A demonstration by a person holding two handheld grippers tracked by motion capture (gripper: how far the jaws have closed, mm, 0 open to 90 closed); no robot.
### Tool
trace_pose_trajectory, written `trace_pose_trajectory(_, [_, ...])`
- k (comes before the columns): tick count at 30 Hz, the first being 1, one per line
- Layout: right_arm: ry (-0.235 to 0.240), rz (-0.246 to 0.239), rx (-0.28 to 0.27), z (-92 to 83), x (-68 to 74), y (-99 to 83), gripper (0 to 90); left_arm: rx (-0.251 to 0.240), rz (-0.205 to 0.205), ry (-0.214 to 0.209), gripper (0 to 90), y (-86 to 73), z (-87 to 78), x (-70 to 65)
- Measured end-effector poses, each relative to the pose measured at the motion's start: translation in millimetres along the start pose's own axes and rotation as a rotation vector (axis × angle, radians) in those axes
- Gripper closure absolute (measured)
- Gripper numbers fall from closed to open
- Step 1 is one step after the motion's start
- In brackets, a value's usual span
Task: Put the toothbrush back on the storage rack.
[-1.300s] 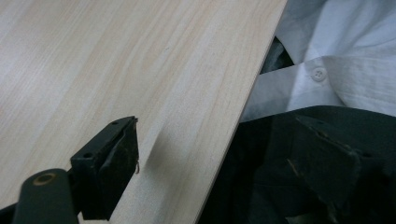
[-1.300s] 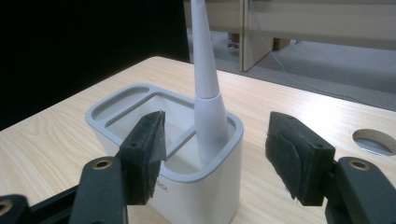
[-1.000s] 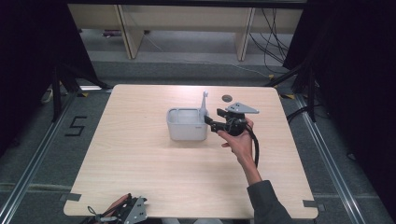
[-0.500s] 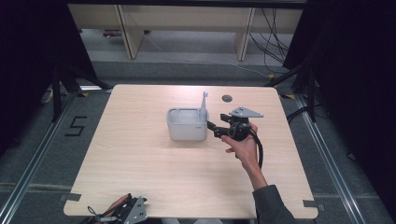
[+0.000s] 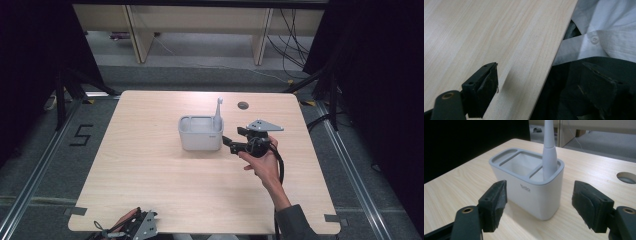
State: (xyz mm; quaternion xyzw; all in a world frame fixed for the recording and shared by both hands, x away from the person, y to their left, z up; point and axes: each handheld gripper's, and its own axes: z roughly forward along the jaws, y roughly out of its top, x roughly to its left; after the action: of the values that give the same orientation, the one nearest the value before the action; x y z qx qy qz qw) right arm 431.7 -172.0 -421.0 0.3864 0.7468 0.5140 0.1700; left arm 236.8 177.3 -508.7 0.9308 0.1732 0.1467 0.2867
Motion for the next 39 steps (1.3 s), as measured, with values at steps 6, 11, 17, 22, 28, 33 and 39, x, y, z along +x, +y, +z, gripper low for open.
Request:
trace_pose_trajectory(6, [-0.003, -0.019, -0.002, -7.3, 2.0, -6.1, 25.8, 0.000, -0.002, 0.003, 15.3, -0.1, -0.2, 0.1])
trace_pose_trajectory(11, [0.010, -0.023, 0.005, -11.2, 3.3, -12.6, 24.1, 0.000, 0.000, 0.002, 15.3, 0.0, -0.2, 0.1])
trace_pose_trajectory(17, [0.005, 0.000, 0.033, -18.1, 5.0, -21.2, 23.1, 0.000, -0.003, 0.002, 15.3, -0.2, -0.3, 0.0])
trace_pose_trajectory(22, [0.013, 0.009, 0.041, -21.8, 6.4, -30.9, 22.9, -0.002, -0.006, 0.003, 15.3, -0.2, -0.6, -0.2])
trace_pose_trajectory(28, [0.011, 0.013, 0.042, -27.6, 9.8, -40.6, 22.7, -0.001, -0.006, 0.005, 15.3, -0.3, -0.6, -0.3])
trace_pose_trajectory(33, [0.014, -0.017, 0.031, -31.0, 11.6, -46.2, 22.8, -0.001, -0.005, 0.006, 15.3, -0.3, -0.5, -0.3])
trace_pose_trajectory(39, [0.015, -0.017, 0.025, -34.2, 17.4, -51.3, 22.8, -0.001, -0.005, 0.006, 15.3, -0.4, -0.5, -0.4])
